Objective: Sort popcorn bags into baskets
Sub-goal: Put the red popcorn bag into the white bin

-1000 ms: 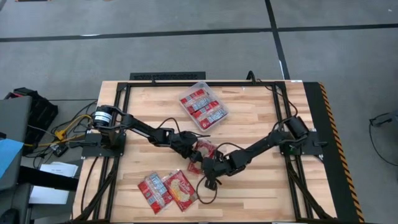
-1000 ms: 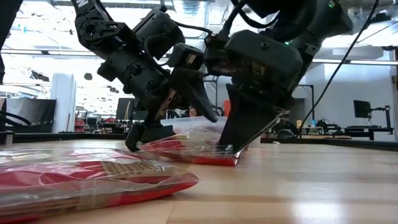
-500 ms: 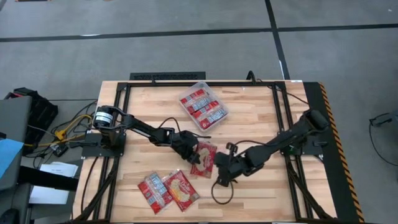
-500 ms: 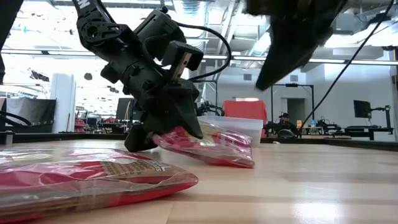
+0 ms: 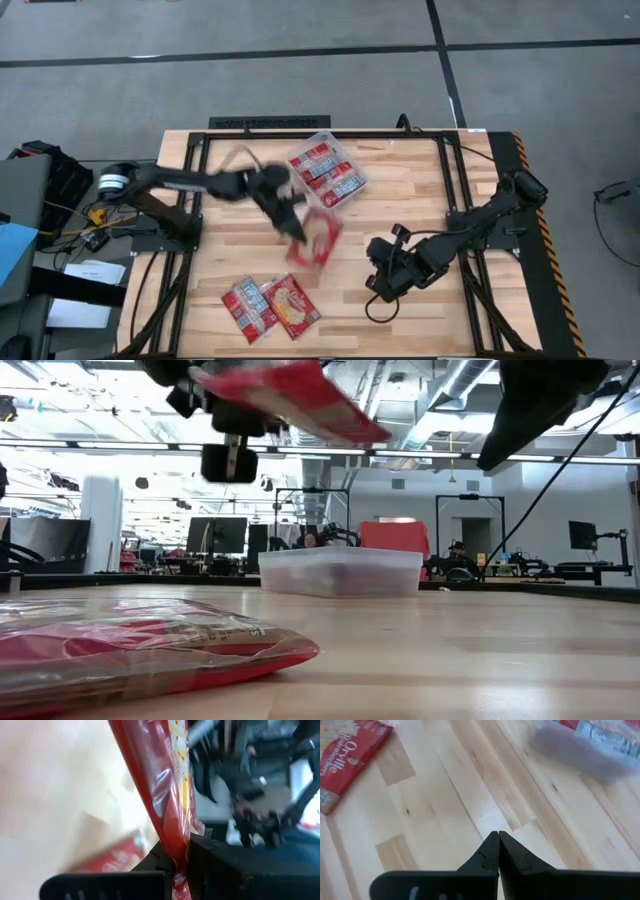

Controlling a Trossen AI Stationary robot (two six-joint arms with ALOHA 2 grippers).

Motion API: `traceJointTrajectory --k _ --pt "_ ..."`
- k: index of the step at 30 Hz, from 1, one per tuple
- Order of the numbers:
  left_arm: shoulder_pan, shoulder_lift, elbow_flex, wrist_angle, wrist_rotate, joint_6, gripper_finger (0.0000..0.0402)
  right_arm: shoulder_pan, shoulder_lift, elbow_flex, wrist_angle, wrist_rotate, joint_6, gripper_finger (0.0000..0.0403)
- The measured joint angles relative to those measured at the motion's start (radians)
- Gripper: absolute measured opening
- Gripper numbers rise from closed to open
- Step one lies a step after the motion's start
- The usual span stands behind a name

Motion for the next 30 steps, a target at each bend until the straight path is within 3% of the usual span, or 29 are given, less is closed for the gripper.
traceJointTrajectory --k 4,9,14,19,24,30 --pt "0.189 -0.041 0.099 -0.278 -0.028 0.219 0.0003 -0.003 0.019 0.001 0.001 0.002 0.016 0.0026" --pt "0.410 0.012 0.307 -0.545 0.011 0.513 0.0002 -0.023 0.035 0.001 0.001 0.000 0.017 0.0014" --pt "0.568 0.179 0.602 -0.885 -0.021 0.825 0.0001 -0.038 0.034 0.000 0.005 -0.002 0.018 0.0016" --pt "0.633 0.400 0.903 -1.182 -0.205 1.127 0.0001 -0.048 0.034 0.000 0.008 -0.003 0.043 0.0028" --pt "0.682 0.535 1.016 -1.154 -0.213 1.209 0.0003 -0.049 0.034 0.000 0.009 -0.003 0.087 0.0018" --pt "0.688 0.636 1.045 -1.167 -0.221 1.337 0.0005 -0.049 0.034 0.000 0.012 -0.004 0.112 0.0015"
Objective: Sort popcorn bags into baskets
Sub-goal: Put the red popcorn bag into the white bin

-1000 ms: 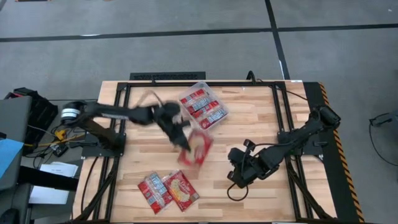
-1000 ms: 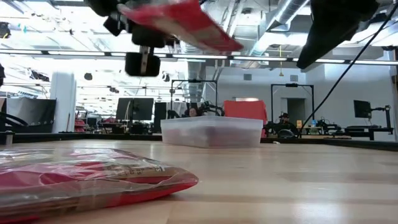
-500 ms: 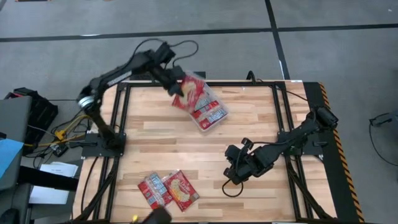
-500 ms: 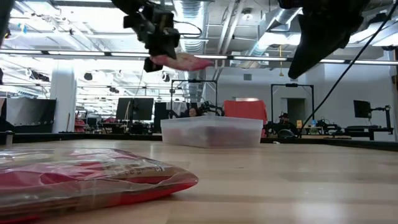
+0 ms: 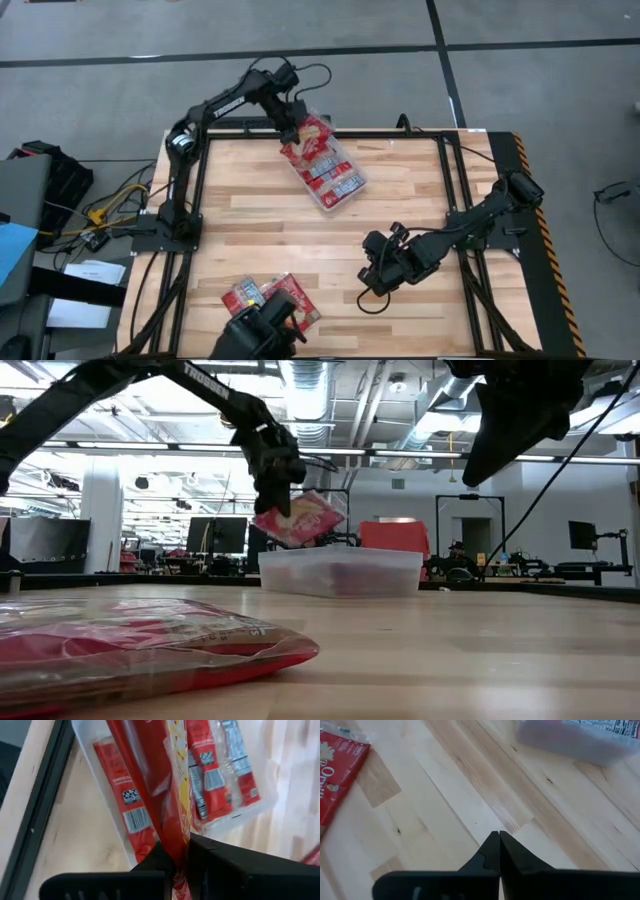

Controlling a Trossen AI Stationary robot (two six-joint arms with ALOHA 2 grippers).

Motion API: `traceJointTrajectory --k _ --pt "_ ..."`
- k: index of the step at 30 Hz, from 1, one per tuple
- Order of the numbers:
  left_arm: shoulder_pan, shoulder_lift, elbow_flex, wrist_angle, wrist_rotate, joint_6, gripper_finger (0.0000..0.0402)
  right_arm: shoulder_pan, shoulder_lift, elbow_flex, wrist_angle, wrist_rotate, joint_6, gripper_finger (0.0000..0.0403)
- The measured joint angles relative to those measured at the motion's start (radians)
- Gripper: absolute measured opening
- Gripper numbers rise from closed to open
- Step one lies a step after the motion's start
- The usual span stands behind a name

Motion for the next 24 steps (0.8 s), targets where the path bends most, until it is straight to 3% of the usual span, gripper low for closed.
traceJointTrajectory --k 6,14,19,24 --pt "-0.041 0.054 0.000 -0.004 -0.095 0.074 0.0005 -0.006 0.000 0.000 0.001 0.000 0.002 0.0028" --pt "-0.095 0.084 0.000 0.032 -0.164 0.080 0.0026 -0.007 0.000 0.000 0.003 -0.001 0.002 0.0013" --pt "-0.107 0.085 0.000 0.030 -0.190 0.096 0.0077 -0.007 0.000 0.000 0.005 0.000 0.002 0.0026" --pt "-0.108 0.085 0.021 0.004 -0.188 0.080 0.0158 -0.007 0.000 0.000 0.006 0.000 0.001 0.0036"
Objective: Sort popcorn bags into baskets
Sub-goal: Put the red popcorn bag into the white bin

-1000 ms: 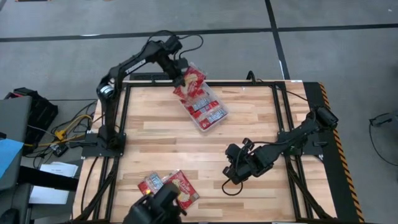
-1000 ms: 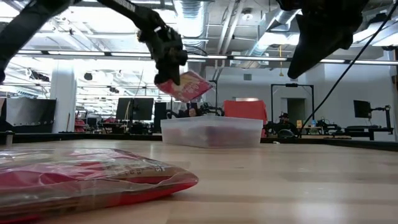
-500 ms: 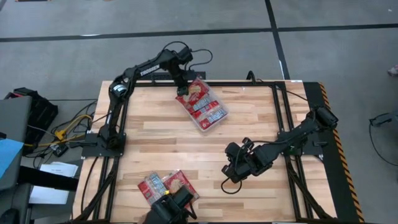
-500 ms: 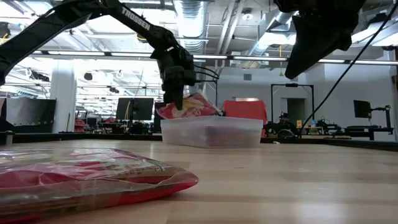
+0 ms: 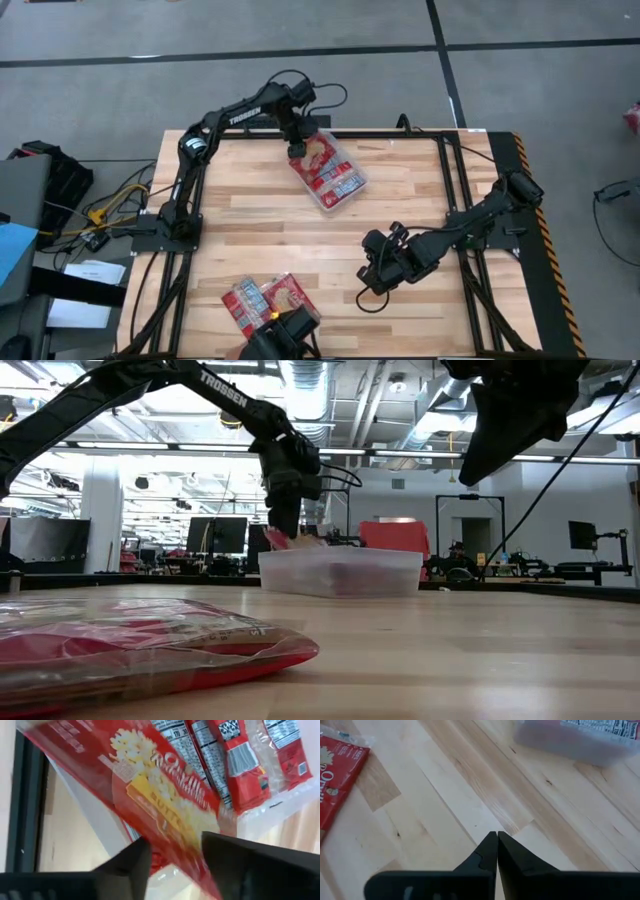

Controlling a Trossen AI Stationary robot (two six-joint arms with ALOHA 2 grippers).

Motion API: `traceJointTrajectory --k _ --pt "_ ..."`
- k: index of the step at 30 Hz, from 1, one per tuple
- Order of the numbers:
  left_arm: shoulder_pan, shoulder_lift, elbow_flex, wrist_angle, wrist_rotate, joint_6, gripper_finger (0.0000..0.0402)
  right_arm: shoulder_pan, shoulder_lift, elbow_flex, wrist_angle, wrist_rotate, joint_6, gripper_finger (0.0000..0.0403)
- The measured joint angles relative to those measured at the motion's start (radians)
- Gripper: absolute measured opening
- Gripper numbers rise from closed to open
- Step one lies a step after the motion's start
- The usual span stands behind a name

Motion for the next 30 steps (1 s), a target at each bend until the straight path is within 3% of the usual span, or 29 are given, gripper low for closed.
traceJointTrajectory --k 6,11,13,17,19,25,30 --pt "-0.005 0.000 0.077 -0.041 -0.041 -0.047 0.0245 0.000 0.000 -0.001 0.003 0.001 -0.003 0.0023" --pt "-0.001 0.000 0.161 -0.075 -0.122 -0.092 0.0275 0.000 0.000 -0.018 0.022 0.001 -0.003 0.0016" --pt "0.000 0.000 0.193 -0.131 -0.060 -0.114 0.0275 0.001 0.000 -0.023 0.034 0.001 -0.003 0.0020" --pt "-0.022 -0.025 0.208 -0.231 0.217 -0.179 0.0264 0.010 0.000 -0.024 0.040 0.001 -0.004 0.0035" --pt "-0.057 -0.063 0.175 -0.256 0.311 -0.186 0.0255 0.017 0.000 -0.024 0.051 0.001 -0.030 0.0038" --pt "-0.260 -0.243 0.021 -0.300 0.337 -0.203 0.0235 0.037 0.018 -0.024 0.098 -0.002 -0.166 0.0031" --pt "-0.481 -0.471 -0.256 -0.139 0.344 -0.352 0.0234 0.019 0.055 -0.024 0.200 -0.093 -0.354 0.0014"
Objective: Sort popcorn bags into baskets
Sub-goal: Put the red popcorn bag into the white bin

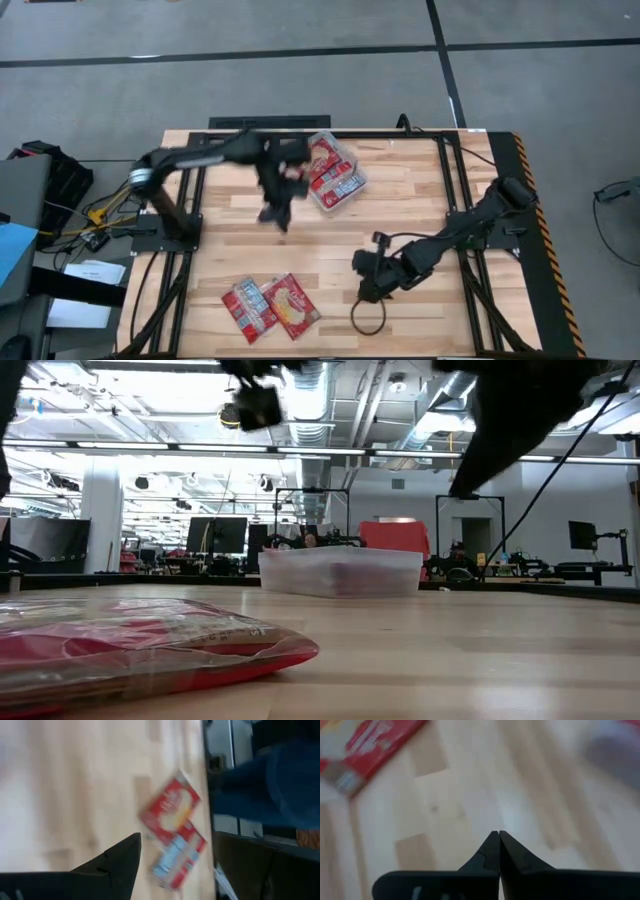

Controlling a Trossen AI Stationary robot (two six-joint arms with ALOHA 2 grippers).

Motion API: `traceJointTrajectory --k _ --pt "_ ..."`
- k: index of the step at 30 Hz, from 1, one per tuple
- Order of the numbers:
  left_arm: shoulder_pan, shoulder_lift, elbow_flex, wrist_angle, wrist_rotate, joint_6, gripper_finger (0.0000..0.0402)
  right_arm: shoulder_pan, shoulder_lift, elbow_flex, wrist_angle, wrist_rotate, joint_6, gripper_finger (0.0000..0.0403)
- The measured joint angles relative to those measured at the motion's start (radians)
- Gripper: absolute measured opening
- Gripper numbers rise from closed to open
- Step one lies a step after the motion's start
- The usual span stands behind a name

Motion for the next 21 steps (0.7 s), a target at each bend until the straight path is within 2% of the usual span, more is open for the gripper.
traceJointTrajectory --k 4,6,10,12,14,16,18,21 --pt "-0.174 -0.214 -0.312 0.300 -0.054 -0.257 0.0234 -0.034 0.067 0.001 0.196 -0.124 -0.230 0.0010" --pt "-0.252 -0.316 -0.471 0.484 -0.126 -0.421 0.0234 -0.053 0.100 0.000 0.249 -0.159 -0.323 0.0013" --pt "-0.379 -0.487 -0.771 0.853 -0.285 -0.785 0.0234 -0.106 0.147 -0.008 0.434 -0.330 -0.464 0.0017" --pt "-0.438 -0.559 -0.901 0.971 -0.360 -0.953 0.0234 -0.131 0.180 -0.004 0.541 -0.415 -0.511 0.0014" --pt "-0.495 -0.601 -1.002 1.096 -0.438 -1.091 0.0234 -0.151 0.212 -0.003 0.582 -0.488 -0.558 0.0009" --pt "-0.563 -0.649 -1.088 1.151 -0.523 -1.206 0.0234 -0.167 0.265 0.025 0.664 -0.554 -0.590 0.0006" --pt "-0.620 -0.653 -1.137 1.249 -0.603 -1.282 0.0234 -0.179 0.288 0.046 0.677 -0.616 -0.612 0.0006" --pt "-0.704 -0.672 -1.187 1.229 -0.708 -1.348 0.0234 -0.193 0.346 0.111 0.722 -0.681 -0.649 0.0011"
